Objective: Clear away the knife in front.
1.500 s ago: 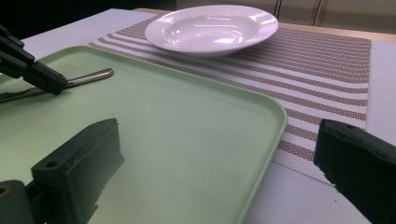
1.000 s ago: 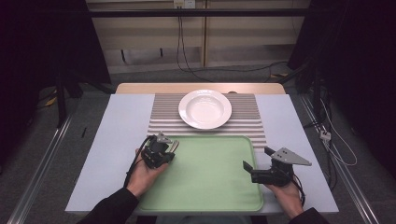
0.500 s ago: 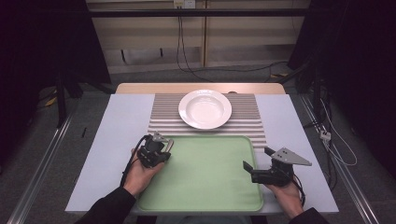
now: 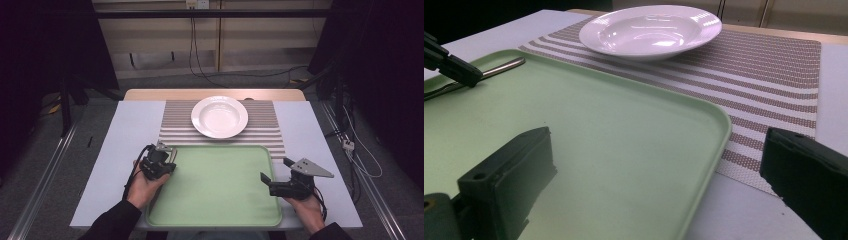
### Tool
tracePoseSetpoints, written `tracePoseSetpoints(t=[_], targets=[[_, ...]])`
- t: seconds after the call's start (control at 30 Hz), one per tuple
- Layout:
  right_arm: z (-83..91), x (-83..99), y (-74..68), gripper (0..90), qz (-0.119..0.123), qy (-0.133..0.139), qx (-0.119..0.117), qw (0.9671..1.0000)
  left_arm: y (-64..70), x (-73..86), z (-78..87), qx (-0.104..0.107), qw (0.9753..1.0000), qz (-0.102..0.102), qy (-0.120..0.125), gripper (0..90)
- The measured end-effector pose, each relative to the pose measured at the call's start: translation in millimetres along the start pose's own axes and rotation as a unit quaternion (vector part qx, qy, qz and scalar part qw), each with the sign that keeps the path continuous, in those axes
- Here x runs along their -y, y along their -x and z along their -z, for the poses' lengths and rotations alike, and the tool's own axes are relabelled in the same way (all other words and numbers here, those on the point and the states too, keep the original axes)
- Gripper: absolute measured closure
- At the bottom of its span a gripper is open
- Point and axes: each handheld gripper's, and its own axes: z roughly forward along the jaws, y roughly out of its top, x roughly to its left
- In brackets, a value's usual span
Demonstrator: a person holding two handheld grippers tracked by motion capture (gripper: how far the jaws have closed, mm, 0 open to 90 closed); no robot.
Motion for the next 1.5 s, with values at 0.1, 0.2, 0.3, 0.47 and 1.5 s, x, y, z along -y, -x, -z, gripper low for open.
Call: tracePoseSetpoints(t=[0.1,0.2,0.3,0.47,1.5], targets=[[-0.2,0.0,0.3,0.8,-0.001,0.0,0.0,1.0,-3.3,2.7,2.6,-0.001,1.0,0.003,-0.001,90.0],[-0.1,0.0,0.1,0.8,0.0,0.0,0.0,1.0,-6.9,5.9,5.2,-0.001,1.0,0.007,-0.002,90.0],[-0.6,0.1,0.5,0.8,0.0,-0.001,0.0,1.0,-8.9,8.3,7.0,-0.002,0.9999,0.011,-0.001,90.0],[-0.9,0.0,0.4,0.8,0.0,-0.001,0.0,1.0,-10.7,10.4,8.4,0.001,0.9999,0.014,0.0,90.0],[-1.0,0.0,1.8,0.8,-0.003,0.0,0.0,1.0,-3.4,7.5,29.3,0.02,0.9907,0.013,0.134,6.1]])
